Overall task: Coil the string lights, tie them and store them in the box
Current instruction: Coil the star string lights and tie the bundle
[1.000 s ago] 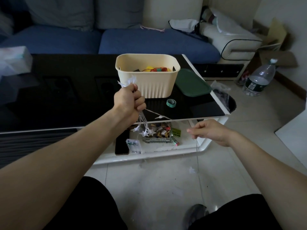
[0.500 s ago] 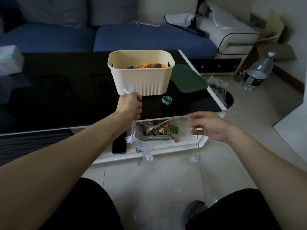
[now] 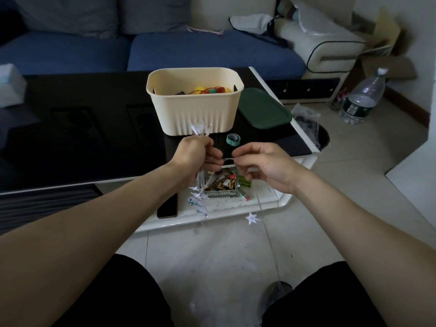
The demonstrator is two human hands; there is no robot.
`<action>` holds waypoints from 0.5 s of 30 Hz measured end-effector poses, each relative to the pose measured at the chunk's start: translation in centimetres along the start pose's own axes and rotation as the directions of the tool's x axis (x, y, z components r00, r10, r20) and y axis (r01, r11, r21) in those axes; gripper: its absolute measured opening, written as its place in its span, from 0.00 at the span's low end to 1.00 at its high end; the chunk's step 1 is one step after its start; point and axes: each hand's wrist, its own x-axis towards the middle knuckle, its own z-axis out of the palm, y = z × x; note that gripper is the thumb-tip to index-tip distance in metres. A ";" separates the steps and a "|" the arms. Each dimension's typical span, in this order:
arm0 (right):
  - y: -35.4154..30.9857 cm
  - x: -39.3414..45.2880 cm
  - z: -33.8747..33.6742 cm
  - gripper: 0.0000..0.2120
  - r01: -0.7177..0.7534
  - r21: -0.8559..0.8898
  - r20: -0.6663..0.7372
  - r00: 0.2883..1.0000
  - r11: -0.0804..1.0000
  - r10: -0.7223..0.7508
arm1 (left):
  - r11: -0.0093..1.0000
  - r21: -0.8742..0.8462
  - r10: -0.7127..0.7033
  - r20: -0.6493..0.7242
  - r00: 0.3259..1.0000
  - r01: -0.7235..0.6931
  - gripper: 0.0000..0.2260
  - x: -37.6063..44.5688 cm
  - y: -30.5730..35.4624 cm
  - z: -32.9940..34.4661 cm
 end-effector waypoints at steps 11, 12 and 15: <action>-0.6 -0.3 1.7 0.09 0.115 -0.137 0.024 0.993 0.984 -0.113 | 0.979 0.202 -0.015 0.033 0.999 0.008 0.12 0.1 -1.2 0.2; -0.6 -0.3 1.7 0.09 0.122 -0.140 0.008 0.993 0.983 -0.122 | 0.979 0.203 -0.024 0.048 0.999 0.014 0.12 0.1 -1.3 0.2; -0.5 -0.2 1.6 0.09 0.137 -0.153 -0.039 0.989 0.979 -0.144 | 0.983 0.177 -0.071 0.079 0.994 0.056 0.14 0.1 -1.4 0.4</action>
